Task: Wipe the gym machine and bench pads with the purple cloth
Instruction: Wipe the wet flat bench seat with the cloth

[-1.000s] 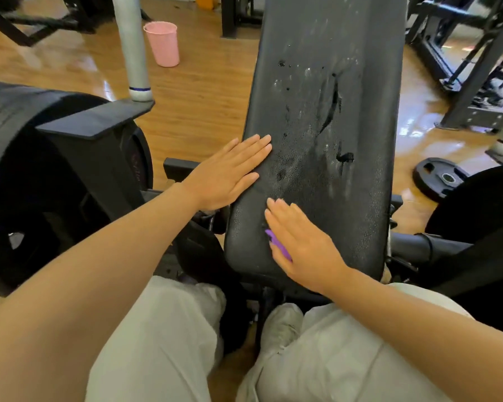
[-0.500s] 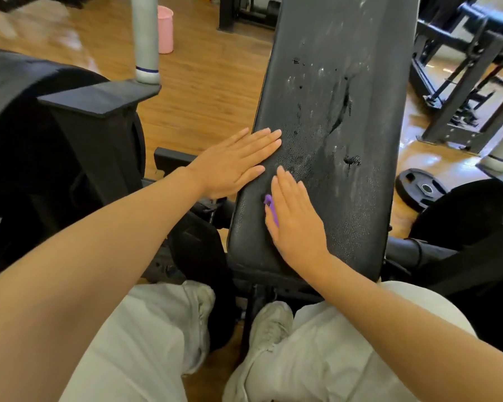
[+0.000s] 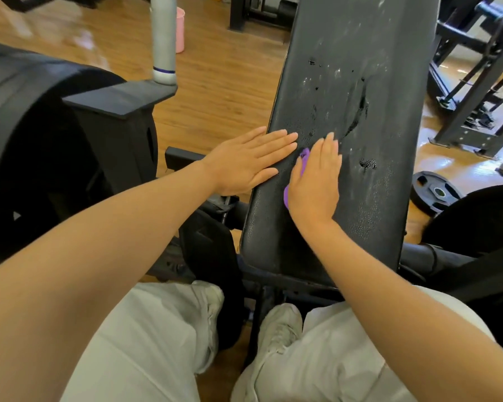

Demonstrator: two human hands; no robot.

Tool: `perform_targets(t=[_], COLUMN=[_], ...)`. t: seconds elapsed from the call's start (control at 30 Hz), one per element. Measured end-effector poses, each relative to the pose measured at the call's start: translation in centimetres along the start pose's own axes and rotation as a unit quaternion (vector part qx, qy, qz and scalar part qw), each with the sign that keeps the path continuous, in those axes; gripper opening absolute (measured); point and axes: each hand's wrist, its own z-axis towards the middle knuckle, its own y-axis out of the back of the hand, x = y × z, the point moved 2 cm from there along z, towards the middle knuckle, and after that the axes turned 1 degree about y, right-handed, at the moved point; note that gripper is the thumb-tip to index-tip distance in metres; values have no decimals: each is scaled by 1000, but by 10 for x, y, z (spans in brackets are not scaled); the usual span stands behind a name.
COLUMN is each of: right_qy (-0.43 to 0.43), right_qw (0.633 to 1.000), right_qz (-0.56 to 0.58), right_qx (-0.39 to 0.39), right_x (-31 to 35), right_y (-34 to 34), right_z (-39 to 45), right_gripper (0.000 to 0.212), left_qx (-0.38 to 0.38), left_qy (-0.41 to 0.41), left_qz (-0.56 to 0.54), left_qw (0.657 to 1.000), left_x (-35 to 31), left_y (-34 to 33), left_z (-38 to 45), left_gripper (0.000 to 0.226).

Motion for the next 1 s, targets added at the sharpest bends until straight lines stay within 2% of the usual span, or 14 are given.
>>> perform_targets(t=[0.07,0.17,0.27,0.33,0.43,0.5,0.53,0.57,0.67,0.7,0.8,0.87,0.93,1.0], right_qy=[42,219,301,268,56,-4,18,96,279,301,341,224,38,21], right_qw=[998,975,952,962,996,998,998,993,959,950,938,972,999,998], right_qz=[-23,-22,-4,-33,48,43,11,-1,33,38,-51,-72,8,-20], right_qx=[-31,33,47,37,-53,-47,-60,-65,35,71,47,-12,-34,-47], right_x=[8,3,-9,-6,-12,0,7,14,17,14,6,-5,-5,9], right_y=[2,2,2,6,0,1,-1,-4,-9,-7,1,0,0,-3], right_z=[-32,-108,-114,-79,-16,-18,-34,-57,-120,-123,-87,-41,-16,-32], right_gripper=[56,54,52,57,53,51,51,53,52,52,56,54,52,53], left_qx=[5,-1,-9,-6,19,44,52,57,61,60,63,71,86,97], left_qy=[-19,-38,-41,-42,-30,-11,-2,0,-10,-8,5,11,10,0], left_qz=[18,13,11,12,-1,-8,-9,-13,-12,-12,-25,-29,-40,-42], left_qw=[1000,999,999,999,999,999,999,998,998,998,998,997,995,994], left_x=[6,11,9,9,9,13,16,19,22,20,15,16,20,25], left_y=[2,4,5,6,11,14,15,16,14,13,12,14,18,19], left_z=[0,1,2,2,3,5,6,7,7,7,7,8,9,11], left_gripper=[56,57,57,57,60,64,65,65,65,65,66,68,69,67])
